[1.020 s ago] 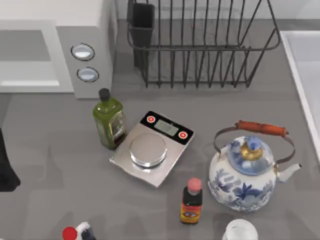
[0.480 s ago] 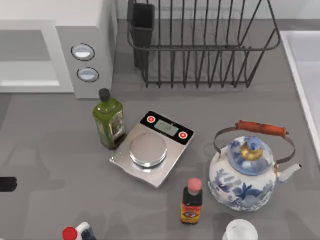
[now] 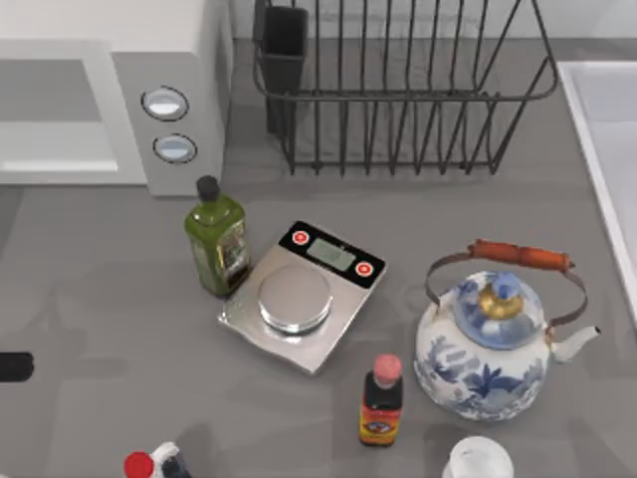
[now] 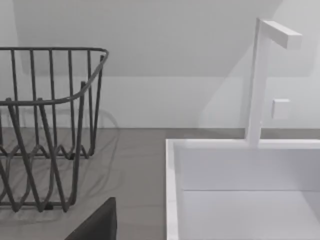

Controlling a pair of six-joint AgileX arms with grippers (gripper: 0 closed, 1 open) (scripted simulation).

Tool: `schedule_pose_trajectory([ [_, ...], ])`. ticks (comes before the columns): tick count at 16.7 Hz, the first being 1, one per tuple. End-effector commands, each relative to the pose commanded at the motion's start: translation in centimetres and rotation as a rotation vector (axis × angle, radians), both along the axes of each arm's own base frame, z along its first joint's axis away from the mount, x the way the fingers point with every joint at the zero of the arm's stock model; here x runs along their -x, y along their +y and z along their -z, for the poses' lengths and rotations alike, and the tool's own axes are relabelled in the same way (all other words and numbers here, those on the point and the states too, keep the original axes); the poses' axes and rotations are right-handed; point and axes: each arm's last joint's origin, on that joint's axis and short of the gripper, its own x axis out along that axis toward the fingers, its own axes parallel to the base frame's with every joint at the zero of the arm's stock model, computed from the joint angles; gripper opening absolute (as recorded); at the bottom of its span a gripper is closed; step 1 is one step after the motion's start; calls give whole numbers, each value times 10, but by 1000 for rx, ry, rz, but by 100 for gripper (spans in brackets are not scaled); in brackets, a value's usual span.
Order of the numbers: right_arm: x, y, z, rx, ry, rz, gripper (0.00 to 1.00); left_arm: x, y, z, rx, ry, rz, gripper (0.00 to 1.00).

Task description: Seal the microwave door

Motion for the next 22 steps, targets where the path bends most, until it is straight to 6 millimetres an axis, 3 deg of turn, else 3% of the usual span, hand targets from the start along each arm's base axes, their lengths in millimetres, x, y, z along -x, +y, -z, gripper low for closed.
schedule_pose_trajectory([
  [7, 0, 0, 0, 0, 0, 0, 100, -1, -1, -2, 0, -2, 0, 0],
  [16, 0, 0, 0, 0, 0, 0, 100, -10, -27, -21, 0, 0, 0, 0],
  [22, 0, 0, 0, 0, 0, 0, 100, -11, -26, -22, 0, 3, 0, 0],
])
